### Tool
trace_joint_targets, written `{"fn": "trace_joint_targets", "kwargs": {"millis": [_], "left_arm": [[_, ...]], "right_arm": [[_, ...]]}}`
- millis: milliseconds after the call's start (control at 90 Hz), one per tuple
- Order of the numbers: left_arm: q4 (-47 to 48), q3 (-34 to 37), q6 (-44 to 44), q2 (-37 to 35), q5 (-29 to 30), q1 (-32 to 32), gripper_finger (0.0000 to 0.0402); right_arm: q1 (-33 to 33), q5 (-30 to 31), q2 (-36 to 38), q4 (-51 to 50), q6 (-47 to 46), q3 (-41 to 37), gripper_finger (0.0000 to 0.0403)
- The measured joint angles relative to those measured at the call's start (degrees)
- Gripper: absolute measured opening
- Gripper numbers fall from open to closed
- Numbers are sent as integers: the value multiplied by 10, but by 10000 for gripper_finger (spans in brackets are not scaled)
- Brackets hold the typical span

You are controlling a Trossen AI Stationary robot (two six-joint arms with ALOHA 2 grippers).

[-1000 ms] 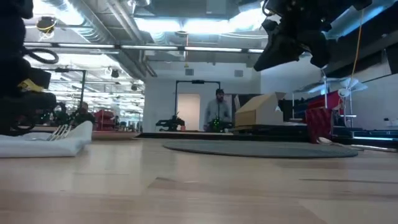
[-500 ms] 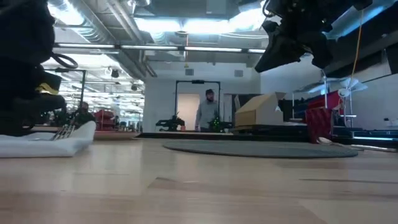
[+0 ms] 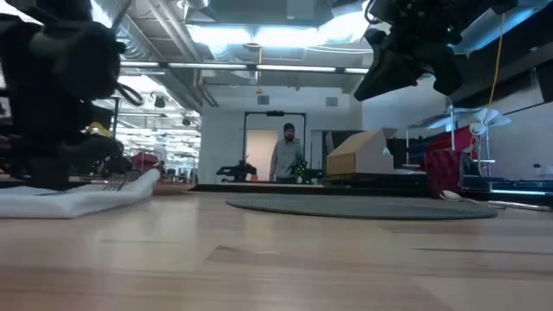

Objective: Set table place
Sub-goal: Adjust the white table napkin

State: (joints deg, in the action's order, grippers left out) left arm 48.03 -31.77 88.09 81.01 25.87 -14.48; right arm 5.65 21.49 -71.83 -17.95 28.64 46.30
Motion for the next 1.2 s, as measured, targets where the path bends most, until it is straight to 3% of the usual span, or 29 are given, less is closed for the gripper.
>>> {"fn": "trace_joint_targets", "kwargs": {"millis": [267,578,711,889,1200], "left_arm": [[-27,-6,-53,-5,20,34,0],[-14,-84,-133,-59,36,34,0],[-78,-106,-195,-60,22,33,0],[-211,-107,-276,-34,-16,34,0],[-191,-107,-271,12,-24,45,0]], "right_arm": [[0,0,0,0,0,0,0],[0,5,0,0,0,0,0],[0,6,0,1,0,0,0],[0,6,0,3,-3,0,0],[0,6,0,1,-12,0,0]]}}
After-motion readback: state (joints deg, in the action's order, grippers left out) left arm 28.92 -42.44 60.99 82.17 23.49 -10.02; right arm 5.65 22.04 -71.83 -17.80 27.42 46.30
